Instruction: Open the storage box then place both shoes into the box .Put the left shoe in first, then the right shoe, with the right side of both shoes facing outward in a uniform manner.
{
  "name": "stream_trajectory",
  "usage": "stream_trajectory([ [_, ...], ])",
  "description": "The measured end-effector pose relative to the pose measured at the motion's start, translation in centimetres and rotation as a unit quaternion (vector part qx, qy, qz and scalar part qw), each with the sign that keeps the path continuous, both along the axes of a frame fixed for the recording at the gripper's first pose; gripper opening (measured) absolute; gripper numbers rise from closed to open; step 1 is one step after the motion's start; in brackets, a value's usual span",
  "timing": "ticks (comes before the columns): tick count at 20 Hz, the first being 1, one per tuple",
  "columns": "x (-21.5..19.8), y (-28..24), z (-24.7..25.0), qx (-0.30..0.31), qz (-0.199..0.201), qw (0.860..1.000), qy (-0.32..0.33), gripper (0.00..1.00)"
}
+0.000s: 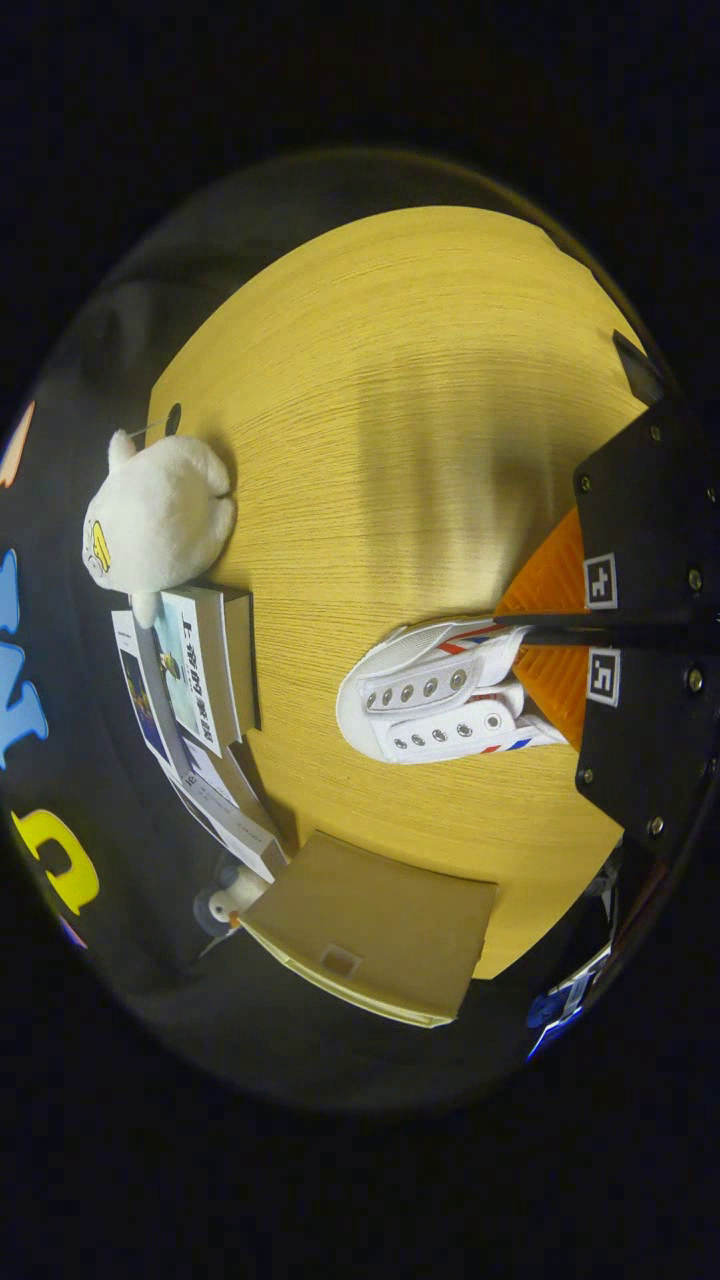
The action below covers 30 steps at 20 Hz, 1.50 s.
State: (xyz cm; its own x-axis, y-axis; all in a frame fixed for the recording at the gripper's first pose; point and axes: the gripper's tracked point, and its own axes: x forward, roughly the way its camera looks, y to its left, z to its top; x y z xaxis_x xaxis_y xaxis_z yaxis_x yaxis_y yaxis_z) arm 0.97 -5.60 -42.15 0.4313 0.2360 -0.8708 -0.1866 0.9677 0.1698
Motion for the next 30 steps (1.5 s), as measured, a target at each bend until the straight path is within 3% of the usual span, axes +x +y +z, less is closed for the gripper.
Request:
stream_trajectory([
  [3, 0.6, -0.3, -0.7, -0.034, 0.039, 0.999, -0.007, 0.03],
  [5, 1.0, -0.2, -1.2, -0.043, 0.061, 0.997, -0.004, 0.14],
  [8, 2.0, -0.5, -2.1, -0.085, 0.112, 0.990, -0.017, 0.41],
  [11, 2.4, -0.1, -2.4, -0.096, 0.148, 0.984, -0.036, 0.42],
  [12, 2.7, -0.8, -2.0, -0.113, 0.150, 0.981, -0.052, 0.39],
  [13, 3.2, -1.7, -1.5, -0.128, 0.136, 0.980, -0.063, 0.25],
  [14, 3.0, -1.2, -1.8, -0.116, 0.122, 0.984, -0.064, 0.00],
  [17, 3.3, 0.3, -0.2, -0.031, 0.067, 0.995, -0.068, 0.00],
  [20, 3.5, 1.7, 1.7, 0.029, 0.027, 0.997, -0.066, 0.00],
  [30, 4.7, 5.5, 8.0, 0.091, 0.011, 0.991, -0.099, 0.00],
])
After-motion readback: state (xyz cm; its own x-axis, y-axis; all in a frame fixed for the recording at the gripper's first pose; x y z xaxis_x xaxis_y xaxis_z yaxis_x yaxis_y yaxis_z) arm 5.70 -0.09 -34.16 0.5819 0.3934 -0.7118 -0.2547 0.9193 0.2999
